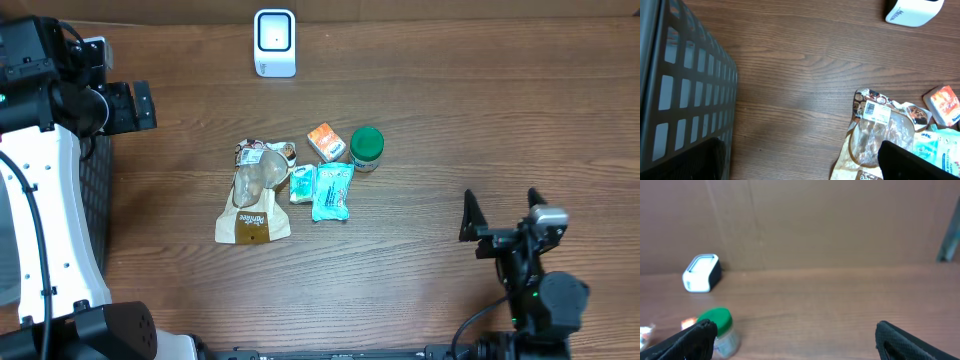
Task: Scan the item barcode
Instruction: 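Withdraw the left gripper to the basket edge and hold still, then move the right gripper over the green-lidded jar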
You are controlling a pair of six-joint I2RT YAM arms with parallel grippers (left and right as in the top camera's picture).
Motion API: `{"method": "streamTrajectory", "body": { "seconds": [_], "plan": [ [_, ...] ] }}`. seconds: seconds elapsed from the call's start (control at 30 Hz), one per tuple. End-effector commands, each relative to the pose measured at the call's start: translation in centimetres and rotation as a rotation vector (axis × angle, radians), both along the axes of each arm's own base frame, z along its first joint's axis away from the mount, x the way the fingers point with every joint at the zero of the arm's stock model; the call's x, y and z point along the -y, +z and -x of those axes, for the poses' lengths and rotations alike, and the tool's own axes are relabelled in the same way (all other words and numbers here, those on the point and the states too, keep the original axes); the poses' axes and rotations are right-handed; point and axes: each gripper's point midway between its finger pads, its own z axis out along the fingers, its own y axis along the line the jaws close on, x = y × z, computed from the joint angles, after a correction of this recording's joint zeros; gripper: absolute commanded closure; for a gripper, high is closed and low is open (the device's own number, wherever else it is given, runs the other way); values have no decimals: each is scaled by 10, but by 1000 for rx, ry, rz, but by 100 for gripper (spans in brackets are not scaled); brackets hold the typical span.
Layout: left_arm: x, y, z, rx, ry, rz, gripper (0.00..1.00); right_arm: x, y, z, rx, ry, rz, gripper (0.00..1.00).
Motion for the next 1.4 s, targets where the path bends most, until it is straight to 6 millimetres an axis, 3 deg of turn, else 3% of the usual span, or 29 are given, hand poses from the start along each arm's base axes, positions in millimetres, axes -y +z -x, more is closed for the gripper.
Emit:
{"method": "streamTrajectory", "body": {
  "seconds": [0.0, 0.27, 0.4, 0.67, 0.9, 1.1, 1.37],
  "plan": [
    [-4, 4, -2, 11, -15, -20, 0, -12, 40, -5, -15, 76, 13, 0],
    [-3, 4, -2, 11, -15, -20, 1, -41, 113, -47, -175, 280, -40, 0],
    [-3, 4, -2, 11, -15, -20, 0, -52, 134, -76, -258, 365, -78, 0],
    [-3, 4, -2, 11, -15, -20, 0, -52, 140, -136, -498, 393, -159, 0],
    [-3, 4, -2, 11, -15, -20, 0, -47, 148, -174, -485, 394, -133, 0],
    [-3, 4, -2, 11, -15, -20, 1, -46, 141, -190, -476, 398, -132, 0],
    [-3, 4, -2, 11, -15, -20, 1, -47, 132, -185, -523, 396, -147, 0]
  ]
}}
